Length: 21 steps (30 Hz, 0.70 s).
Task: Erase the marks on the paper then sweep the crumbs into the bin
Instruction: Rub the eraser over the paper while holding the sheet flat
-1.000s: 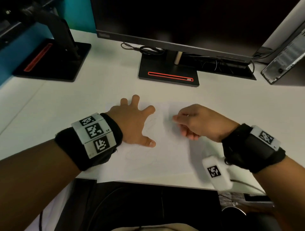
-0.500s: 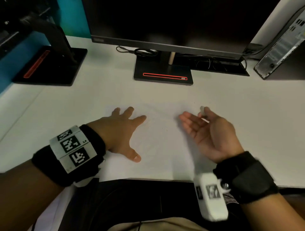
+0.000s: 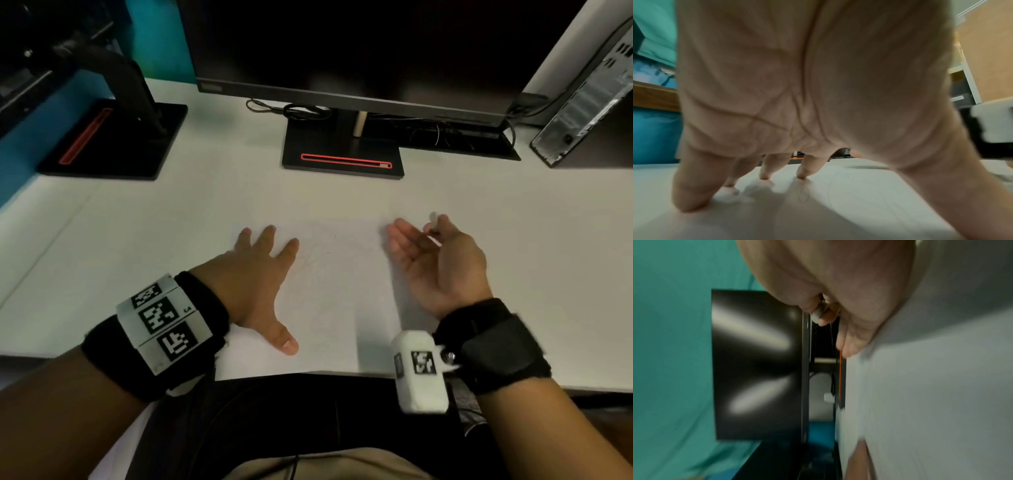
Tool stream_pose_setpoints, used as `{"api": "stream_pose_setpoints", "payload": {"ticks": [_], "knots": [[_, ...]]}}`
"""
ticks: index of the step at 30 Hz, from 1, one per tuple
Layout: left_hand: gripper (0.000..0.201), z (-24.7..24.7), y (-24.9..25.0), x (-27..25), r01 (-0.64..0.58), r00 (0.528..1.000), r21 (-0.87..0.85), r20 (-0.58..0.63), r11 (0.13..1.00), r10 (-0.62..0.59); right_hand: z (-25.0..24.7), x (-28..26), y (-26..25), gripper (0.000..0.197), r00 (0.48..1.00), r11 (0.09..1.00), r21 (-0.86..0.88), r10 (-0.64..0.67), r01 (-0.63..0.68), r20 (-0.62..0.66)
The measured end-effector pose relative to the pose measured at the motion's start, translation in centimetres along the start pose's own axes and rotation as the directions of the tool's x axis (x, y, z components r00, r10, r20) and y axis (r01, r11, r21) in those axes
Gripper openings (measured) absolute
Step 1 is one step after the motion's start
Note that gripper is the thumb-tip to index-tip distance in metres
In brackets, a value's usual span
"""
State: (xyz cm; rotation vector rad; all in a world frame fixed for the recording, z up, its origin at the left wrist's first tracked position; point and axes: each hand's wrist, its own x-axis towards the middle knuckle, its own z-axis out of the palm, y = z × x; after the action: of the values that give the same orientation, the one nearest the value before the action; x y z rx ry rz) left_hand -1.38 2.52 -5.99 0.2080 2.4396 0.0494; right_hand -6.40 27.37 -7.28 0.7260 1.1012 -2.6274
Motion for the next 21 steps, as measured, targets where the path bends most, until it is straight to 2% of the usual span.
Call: {"api": "stream_pose_setpoints", "payload": {"ticks": [2, 3, 5, 6, 7, 8, 10, 12, 13, 15, 16, 18, 19, 20, 21], "knots": [[0.157, 0.0, 0.1, -0.1, 0.027, 1.0, 0.007, 0.008, 1.0, -0.027, 1.2, -2.2, 2.6, 0.043, 0.972, 0.976, -0.117, 0.197, -0.182, 0.128], [0.158, 0.0, 0.2, -0.1, 0.035, 0.999, 0.016, 0.011, 0.999, -0.035, 1.8, -3.4, 4.0, 0.046, 0.924, 0.927, -0.243, 0.334, -0.287, 0.184], [0.16, 0.0, 0.3, 0.0, 0.039, 0.999, 0.039, 0.01, 0.998, -0.04, 2.8, -4.6, 6.3, 0.05, 0.794, 0.772, -0.469, 0.57, -0.429, 0.211], [0.16, 0.0, 0.2, 0.1, 0.038, 0.999, 0.045, 0.007, 0.998, -0.038, 3.1, -4.4, 6.8, 0.05, 0.759, 0.733, -0.506, 0.616, -0.455, 0.21], [0.16, 0.1, 0.1, 0.0, 0.036, 0.999, 0.045, 0.007, 0.998, -0.036, 3.4, -3.7, 6.8, 0.049, 0.754, 0.734, -0.493, 0.622, -0.467, 0.212], [0.16, 0.1, 0.1, 0.0, 0.033, 0.999, 0.039, 0.009, 0.999, -0.033, 3.5, -2.6, 6.4, 0.05, 0.771, 0.765, -0.44, 0.599, -0.471, 0.216], [0.161, 0.1, -0.1, -0.1, 0.029, 0.999, 0.033, 0.014, 0.999, -0.03, 3.7, 0.1, 4.5, 0.049, 0.852, 0.861, -0.274, 0.486, -0.428, 0.196], [0.161, 0.0, 0.0, -0.1, 0.03, 0.999, 0.027, 0.023, 0.999, -0.031, 3.2, 2.4, 2.0, 0.04, 0.953, 0.954, -0.101, 0.29, -0.281, 0.091], [0.161, -0.1, 0.0, -0.2, 0.029, 0.999, 0.022, 0.026, 0.999, -0.03, 2.8, 3.0, 0.7, 0.035, 0.983, 0.982, -0.047, 0.182, -0.181, 0.013], [0.161, -0.2, 0.0, -0.2, 0.026, 0.999, 0.011, 0.031, 1.0, -0.026, 2.1, 3.2, -1.4, 0.033, 0.996, 1.0, -0.013, 0.02, -0.021, -0.087], [0.161, -0.2, 0.0, -0.2, 0.024, 0.999, 0.009, 0.032, 1.0, -0.024, 1.9, 2.7, -1.8, 0.035, 0.996, 1.0, 0.002, -0.005, 0.006, -0.085], [0.16, -0.1, -0.1, -0.2, 0.024, 0.999, 0.013, 0.033, 1.0, -0.024, 2.0, 0.8, -1.0, 0.038, 0.999, 0.999, -0.004, 0.043, -0.043, 0.011], [0.159, -0.1, -0.1, -0.2, 0.025, 0.999, 0.017, 0.034, 1.0, -0.025, 2.1, -0.3, 0.0, 0.039, 0.989, 0.991, -0.054, 0.125, -0.12, 0.083], [0.159, -0.2, -0.1, -0.2, 0.025, 0.999, 0.022, 0.037, 0.999, -0.026, 2.2, -1.3, 1.3, 0.039, 0.958, 0.965, -0.146, 0.241, -0.219, 0.157], [0.159, -0.2, 0.0, -0.2, 0.024, 0.999, 0.027, 0.043, 0.999, -0.025, 2.1, -2.0, 2.5, 0.042, 0.9, 0.904, -0.285, 0.382, -0.317, 0.211]]}}
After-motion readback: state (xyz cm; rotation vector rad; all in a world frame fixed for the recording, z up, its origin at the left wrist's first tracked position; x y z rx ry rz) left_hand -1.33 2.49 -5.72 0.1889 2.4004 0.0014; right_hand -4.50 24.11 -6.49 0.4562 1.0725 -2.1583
